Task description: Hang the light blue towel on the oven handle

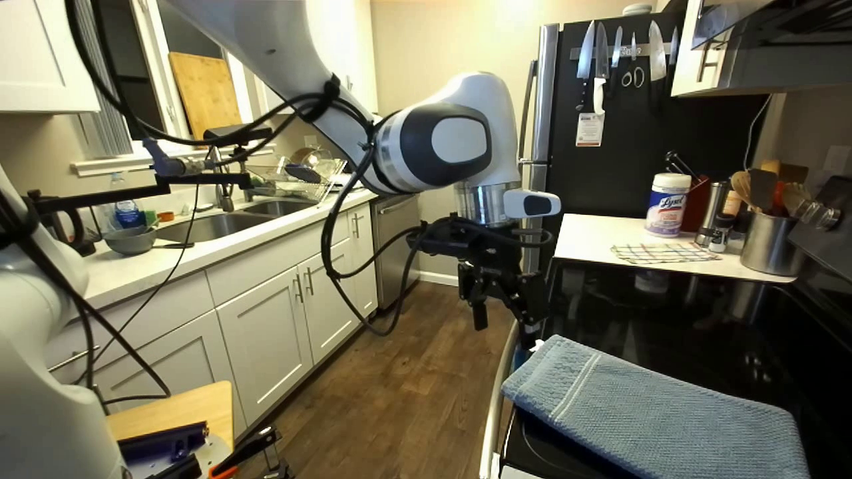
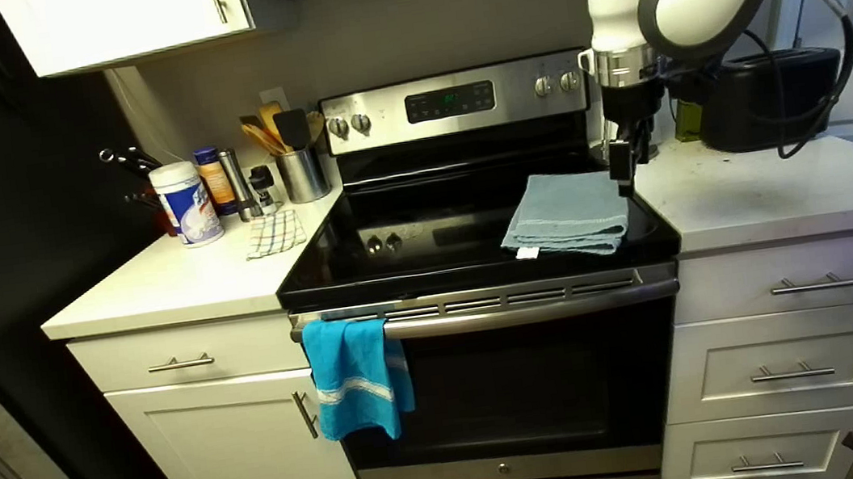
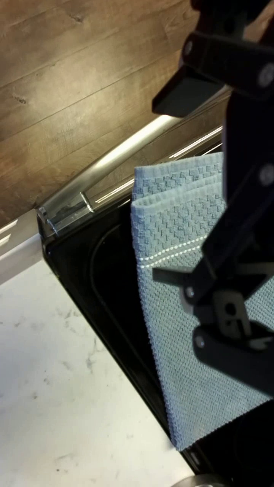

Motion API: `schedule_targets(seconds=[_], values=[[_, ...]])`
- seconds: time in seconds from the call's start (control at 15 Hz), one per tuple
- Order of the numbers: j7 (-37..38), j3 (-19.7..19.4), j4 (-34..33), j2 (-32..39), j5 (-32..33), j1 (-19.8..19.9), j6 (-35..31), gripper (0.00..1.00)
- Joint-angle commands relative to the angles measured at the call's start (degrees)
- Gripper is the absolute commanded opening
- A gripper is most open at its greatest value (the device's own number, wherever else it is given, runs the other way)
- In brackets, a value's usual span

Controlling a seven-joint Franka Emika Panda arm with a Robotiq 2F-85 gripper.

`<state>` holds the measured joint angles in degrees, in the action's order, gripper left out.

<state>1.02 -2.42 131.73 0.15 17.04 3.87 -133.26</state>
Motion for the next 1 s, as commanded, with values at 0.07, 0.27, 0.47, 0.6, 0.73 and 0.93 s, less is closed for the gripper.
schedule_targets(seconds=[0.07,0.27,0.47,0.6,0.73,0.93], values=[[6.7,0.3,-3.0,4.5,8.7,-1.8,0.7,1.0],[10.0,0.3,-4.6,6.8,12.7,-3.4,1.0,1.0],[13.0,0.1,-6.1,9.3,14.2,-4.8,-0.6,1.0],[15.4,-0.2,-7.3,11.4,15.7,-5.8,-1.6,1.0],[17.6,-0.5,-8.5,13.3,16.5,-6.6,-2.9,1.0],[20.8,-1.4,-10.2,15.8,19.0,-7.9,-5.4,1.0]])
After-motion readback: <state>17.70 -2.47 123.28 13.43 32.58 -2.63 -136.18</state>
